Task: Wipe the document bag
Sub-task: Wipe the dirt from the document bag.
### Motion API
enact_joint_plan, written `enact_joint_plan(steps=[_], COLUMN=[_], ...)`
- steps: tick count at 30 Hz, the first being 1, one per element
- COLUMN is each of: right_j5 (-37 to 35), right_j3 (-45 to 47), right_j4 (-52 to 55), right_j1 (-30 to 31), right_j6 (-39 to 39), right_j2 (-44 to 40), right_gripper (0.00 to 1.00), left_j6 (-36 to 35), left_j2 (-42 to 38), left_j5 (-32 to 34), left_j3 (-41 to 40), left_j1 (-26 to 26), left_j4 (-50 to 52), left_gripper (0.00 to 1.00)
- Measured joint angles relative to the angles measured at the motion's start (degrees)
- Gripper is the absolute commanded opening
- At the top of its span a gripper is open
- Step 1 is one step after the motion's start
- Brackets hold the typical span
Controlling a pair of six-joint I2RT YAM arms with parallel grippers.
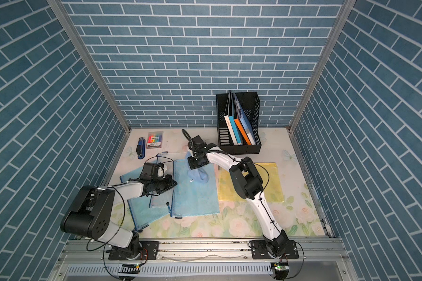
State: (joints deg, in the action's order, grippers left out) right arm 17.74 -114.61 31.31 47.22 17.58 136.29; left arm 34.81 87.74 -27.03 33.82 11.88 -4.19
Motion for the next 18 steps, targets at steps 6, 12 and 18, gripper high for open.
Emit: enact_joint_plan(steps=[6, 12, 18], right_j5=[5.05, 3.02, -1.7], right_j3=[-1.55, 3.96, 12.66], right_j4=[-1.31, -0.76, 0.39], right_j1=[6.88, 0.83, -10.14], right_j6=[0.15, 0.02, -0.28], right_j2=[0.66, -0.79, -6.29], right_gripper=[0.09, 0.08, 0.08], left_j6=[0.63, 0.63, 0.79], left_j2=[0.0, -0.11, -0.55], left_j5=[0.2, 0.28, 0.42], left_j3=[-0.04, -0.07, -0.13], left_j1=[-0.02, 0.04, 0.04], left_j4=[0.0, -0.28, -0.74], left_gripper=[0.0, 0.0, 0.0])
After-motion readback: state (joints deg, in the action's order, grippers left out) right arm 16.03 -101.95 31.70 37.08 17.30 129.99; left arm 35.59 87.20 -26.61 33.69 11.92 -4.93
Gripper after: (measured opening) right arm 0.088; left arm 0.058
